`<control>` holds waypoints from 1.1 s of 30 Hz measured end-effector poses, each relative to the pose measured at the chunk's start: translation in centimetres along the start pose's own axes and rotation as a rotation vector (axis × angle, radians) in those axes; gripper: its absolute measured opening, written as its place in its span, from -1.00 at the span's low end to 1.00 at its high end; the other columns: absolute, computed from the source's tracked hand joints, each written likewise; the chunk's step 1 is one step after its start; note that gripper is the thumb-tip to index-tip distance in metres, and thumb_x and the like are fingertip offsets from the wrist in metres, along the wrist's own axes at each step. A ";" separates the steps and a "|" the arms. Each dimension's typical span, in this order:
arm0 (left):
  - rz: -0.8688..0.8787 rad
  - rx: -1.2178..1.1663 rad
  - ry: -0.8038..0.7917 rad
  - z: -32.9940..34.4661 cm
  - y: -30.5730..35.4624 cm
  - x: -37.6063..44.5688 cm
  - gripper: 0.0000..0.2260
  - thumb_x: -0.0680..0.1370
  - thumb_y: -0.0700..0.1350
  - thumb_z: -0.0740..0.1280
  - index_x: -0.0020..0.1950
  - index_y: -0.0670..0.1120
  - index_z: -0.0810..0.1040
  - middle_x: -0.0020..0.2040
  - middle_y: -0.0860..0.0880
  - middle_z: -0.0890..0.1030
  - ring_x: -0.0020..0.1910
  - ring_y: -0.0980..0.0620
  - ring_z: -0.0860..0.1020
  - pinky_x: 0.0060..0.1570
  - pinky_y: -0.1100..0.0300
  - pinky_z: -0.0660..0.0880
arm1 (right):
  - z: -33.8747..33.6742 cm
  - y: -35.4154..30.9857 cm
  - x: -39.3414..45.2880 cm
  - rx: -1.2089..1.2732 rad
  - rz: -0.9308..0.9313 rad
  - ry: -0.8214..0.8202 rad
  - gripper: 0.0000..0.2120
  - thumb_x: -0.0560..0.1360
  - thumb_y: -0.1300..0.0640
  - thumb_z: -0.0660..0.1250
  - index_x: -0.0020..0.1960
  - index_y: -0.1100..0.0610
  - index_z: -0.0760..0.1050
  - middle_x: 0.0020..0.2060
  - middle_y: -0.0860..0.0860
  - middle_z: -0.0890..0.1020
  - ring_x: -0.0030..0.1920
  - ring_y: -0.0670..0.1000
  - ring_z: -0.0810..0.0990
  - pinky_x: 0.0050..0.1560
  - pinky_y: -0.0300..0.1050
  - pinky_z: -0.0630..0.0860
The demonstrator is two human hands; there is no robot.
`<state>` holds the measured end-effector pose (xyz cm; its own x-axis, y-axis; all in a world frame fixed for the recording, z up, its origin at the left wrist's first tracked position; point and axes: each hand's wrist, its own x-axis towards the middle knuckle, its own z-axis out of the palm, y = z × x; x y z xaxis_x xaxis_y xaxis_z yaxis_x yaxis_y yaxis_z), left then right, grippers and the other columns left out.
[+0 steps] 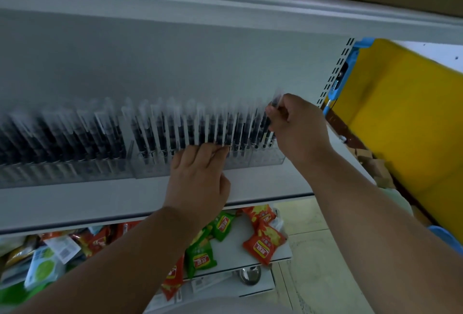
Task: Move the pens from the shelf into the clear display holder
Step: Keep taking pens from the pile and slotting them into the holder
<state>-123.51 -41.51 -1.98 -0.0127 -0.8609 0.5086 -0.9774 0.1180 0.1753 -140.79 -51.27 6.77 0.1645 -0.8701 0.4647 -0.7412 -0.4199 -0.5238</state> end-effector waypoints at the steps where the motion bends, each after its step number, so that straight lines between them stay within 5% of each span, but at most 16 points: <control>1: 0.002 -0.001 0.001 0.0 0.0 0.0 -0.55 0.46 -0.06 0.18 0.31 -0.12 0.55 0.16 -0.06 0.56 0.09 -0.11 0.44 0.16 -0.05 0.37 | 0.5 0.3 -0.3 -0.006 0.018 -0.041 -0.67 0.60 0.05 0.28 -0.31 0.00 0.31 -0.32 0.04 0.60 -0.24 0.06 0.62 -0.23 -0.07 0.52; 7: -0.001 -0.001 -0.010 0.2 -0.1 0.0 -0.54 0.46 -0.05 0.18 0.32 -0.11 0.55 0.16 -0.05 0.55 0.09 -0.12 0.44 0.15 -0.04 0.35 | 2.3 1.5 -1.8 -0.073 0.090 -0.052 -0.68 0.61 0.02 0.27 -0.25 0.14 0.34 -0.43 -0.04 0.41 -0.39 -0.08 0.38 -0.42 -0.17 0.21; 13: 0.004 -0.001 -0.011 -0.1 0.0 -0.1 -0.53 0.45 -0.04 0.19 0.32 -0.13 0.54 0.17 -0.07 0.54 0.10 -0.11 0.40 0.15 -0.07 0.38 | 2.2 0.9 -1.9 -0.081 0.108 -0.105 -0.72 0.60 0.00 0.29 -0.23 0.07 0.32 -0.37 -0.08 0.42 -0.32 -0.01 0.42 -0.40 -0.20 0.22; 17: 0.006 0.007 -0.061 -0.4 -0.1 -0.2 -0.52 0.46 -0.02 0.20 0.34 -0.12 0.52 0.20 -0.06 0.53 0.13 -0.12 0.41 0.18 -0.08 0.38 | 0.8 0.6 -3.8 0.014 0.125 -0.048 -0.79 0.55 -0.04 0.36 0.04 0.09 0.48 -0.14 -0.03 0.57 -0.15 -0.01 0.53 -0.21 -0.16 0.37; 23: -0.016 -0.100 -0.052 -1.4 0.1 -1.2 -0.56 0.49 0.01 0.17 0.29 -0.16 0.53 0.22 -0.12 0.53 0.22 -0.17 0.47 0.25 -0.15 0.43 | -0.5 -1.6 -5.8 -0.014 -0.182 -0.014 -0.84 0.53 0.09 0.36 0.08 0.12 0.51 -0.12 -0.03 0.52 -0.12 -0.05 0.48 -0.18 -0.22 0.33; 33: -0.318 0.188 -0.071 -8.6 -7.7 -10.3 -0.65 0.47 0.06 0.20 0.15 -0.05 0.59 0.08 -0.03 0.55 0.10 -0.11 0.49 0.08 0.00 0.38 | 5.6 -12.4 -7.8 0.031 -0.468 -0.302 -0.70 0.55 0.05 0.34 0.24 0.14 0.50 0.11 0.09 0.55 0.12 0.12 0.51 0.13 0.03 0.46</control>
<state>-114.08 -29.35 -1.32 0.2894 -0.8729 0.3928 -0.9565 -0.2481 0.1536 -129.24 -40.70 5.61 0.6541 -0.6223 0.4301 -0.5252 -0.7828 -0.3338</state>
